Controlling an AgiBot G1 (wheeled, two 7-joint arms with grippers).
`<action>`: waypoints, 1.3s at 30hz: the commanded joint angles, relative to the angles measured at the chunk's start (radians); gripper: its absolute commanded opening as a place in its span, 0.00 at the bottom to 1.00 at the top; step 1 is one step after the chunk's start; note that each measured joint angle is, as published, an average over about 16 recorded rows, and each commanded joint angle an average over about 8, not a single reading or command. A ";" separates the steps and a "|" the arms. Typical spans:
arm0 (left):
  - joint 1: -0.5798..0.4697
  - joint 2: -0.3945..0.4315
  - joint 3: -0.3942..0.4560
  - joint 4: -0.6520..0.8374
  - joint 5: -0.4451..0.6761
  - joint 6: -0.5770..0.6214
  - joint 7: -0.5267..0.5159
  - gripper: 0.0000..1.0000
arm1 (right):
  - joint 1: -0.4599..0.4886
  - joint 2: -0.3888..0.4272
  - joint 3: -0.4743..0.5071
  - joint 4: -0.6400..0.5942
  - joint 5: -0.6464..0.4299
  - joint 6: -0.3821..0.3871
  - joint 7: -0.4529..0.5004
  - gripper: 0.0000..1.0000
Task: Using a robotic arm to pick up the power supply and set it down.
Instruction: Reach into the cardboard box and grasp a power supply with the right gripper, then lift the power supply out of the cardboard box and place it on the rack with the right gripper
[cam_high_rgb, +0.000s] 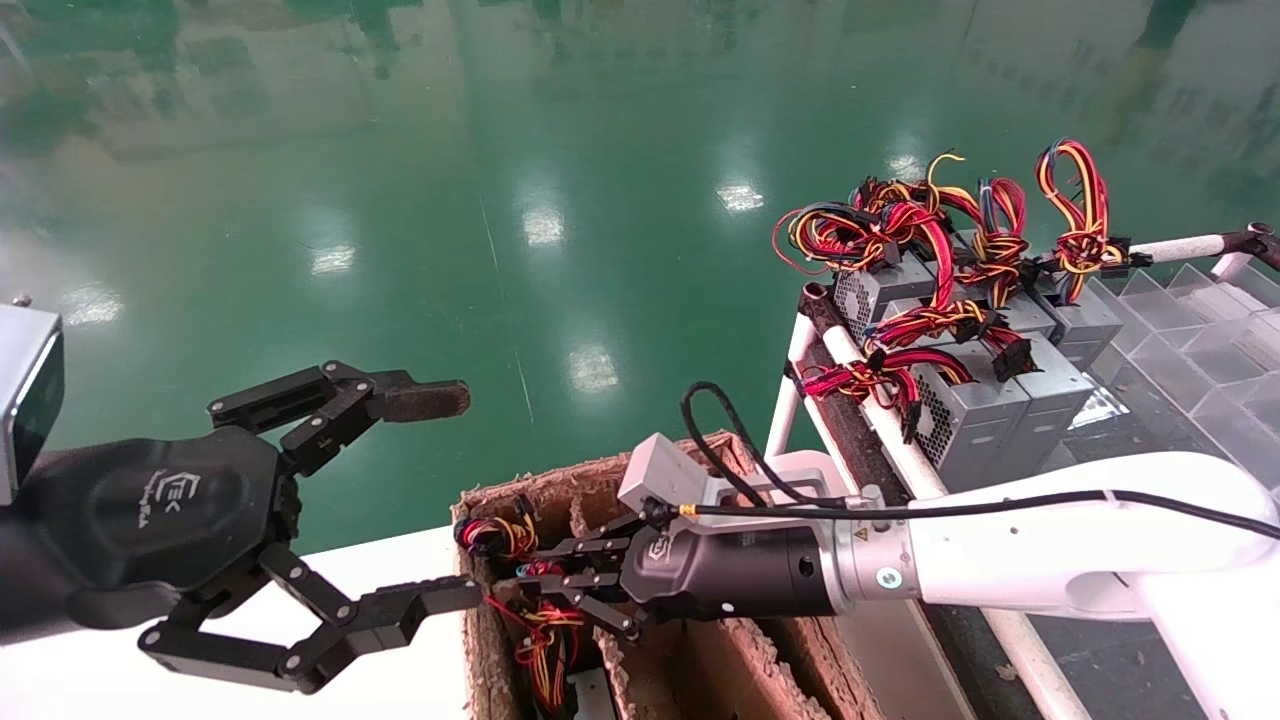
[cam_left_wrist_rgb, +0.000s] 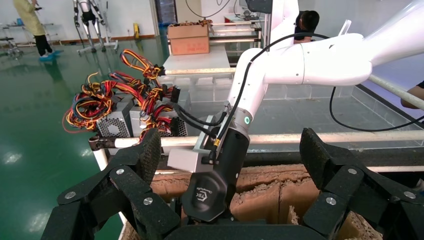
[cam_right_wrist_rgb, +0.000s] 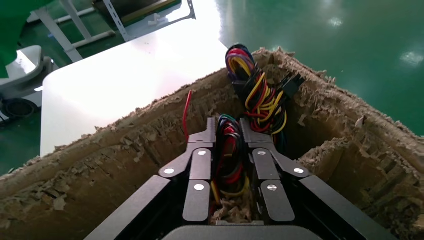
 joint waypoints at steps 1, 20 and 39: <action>0.000 0.000 0.000 0.000 0.000 0.000 0.000 1.00 | -0.001 0.001 0.003 -0.003 0.006 -0.005 -0.003 0.00; 0.000 0.000 0.000 0.000 0.000 0.000 0.000 1.00 | -0.040 0.118 0.085 0.100 0.166 -0.129 -0.004 0.00; 0.000 0.000 0.000 0.000 0.000 0.000 0.000 1.00 | -0.084 0.345 0.301 0.282 0.466 -0.178 0.015 0.00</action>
